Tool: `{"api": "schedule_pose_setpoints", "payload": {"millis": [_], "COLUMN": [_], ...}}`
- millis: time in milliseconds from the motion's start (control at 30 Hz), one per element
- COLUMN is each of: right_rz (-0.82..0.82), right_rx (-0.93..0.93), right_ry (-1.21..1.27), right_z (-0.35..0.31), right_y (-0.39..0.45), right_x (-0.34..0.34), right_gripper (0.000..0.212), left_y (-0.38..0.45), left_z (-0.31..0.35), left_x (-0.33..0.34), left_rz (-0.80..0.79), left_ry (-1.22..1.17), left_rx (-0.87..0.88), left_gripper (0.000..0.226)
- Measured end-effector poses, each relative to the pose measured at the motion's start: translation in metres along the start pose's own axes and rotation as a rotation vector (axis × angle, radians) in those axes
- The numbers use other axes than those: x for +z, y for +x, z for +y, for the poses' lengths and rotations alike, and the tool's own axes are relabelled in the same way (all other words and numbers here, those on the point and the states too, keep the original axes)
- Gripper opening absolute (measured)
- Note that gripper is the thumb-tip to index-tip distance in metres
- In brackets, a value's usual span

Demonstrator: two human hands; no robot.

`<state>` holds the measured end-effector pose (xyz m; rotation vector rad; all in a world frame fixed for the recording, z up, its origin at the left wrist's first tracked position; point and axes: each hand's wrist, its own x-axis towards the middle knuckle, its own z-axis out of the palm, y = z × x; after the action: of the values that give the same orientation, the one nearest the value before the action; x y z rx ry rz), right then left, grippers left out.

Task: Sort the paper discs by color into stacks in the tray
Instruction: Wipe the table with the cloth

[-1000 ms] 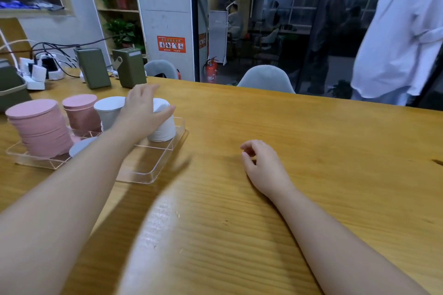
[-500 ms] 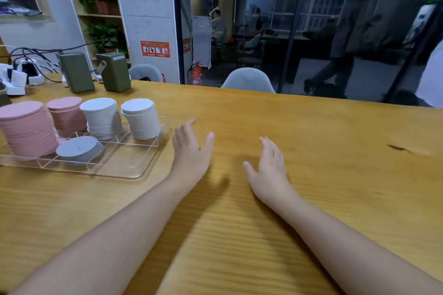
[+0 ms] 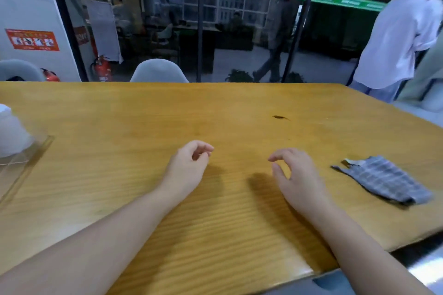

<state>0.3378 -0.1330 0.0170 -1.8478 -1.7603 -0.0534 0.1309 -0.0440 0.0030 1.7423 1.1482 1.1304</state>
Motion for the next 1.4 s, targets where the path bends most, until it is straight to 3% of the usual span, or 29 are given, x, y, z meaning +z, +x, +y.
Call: {"api": "schedule_pose_setpoints", "payload": {"millis": [167,300,367,500,633,867,1233,1400], "right_rz": [0.159,0.256,0.206,-0.072,-0.278,-0.425,-0.369,-0.404], "right_rx": [0.302,0.459,0.529,0.702,0.710,0.517,0.739,0.672], "right_ry": [-0.272,-0.291,-0.349,-0.355,-0.410,-0.394,-0.347,-0.318], "right_z": [0.089,0.131,0.146,0.168,0.175,0.151,0.240,0.225], "right_y": [-0.022,-0.045,-0.051,-0.049,-0.039,-0.045,0.057,0.092], "right_x": [-0.035,-0.063,-0.072,-0.078,-0.076,-0.069,-0.066,-0.047], "right_gripper": [0.031,0.036,0.049,0.065,0.067,0.058,0.056,0.053], "left_y": [0.004,0.008,0.011,0.020,0.038,0.075,0.075,0.077], "left_z": [0.019,0.032,0.036,0.039,0.037,0.023,0.010,0.009], "left_x": [0.054,0.090,0.104,0.124,0.133,0.126,0.121,0.122], "left_rz": [-0.134,-0.219,-0.269,-0.326,-0.304,-0.171,-0.177,-0.185], "left_ry": [-0.008,0.018,0.041,0.059,0.060,0.053,0.005,-0.006], "left_rx": [0.051,0.107,0.124,0.161,0.203,0.156,0.179,0.172], "left_gripper": [0.030,0.029,0.028,0.028,0.031,0.031,0.030,0.030]}}
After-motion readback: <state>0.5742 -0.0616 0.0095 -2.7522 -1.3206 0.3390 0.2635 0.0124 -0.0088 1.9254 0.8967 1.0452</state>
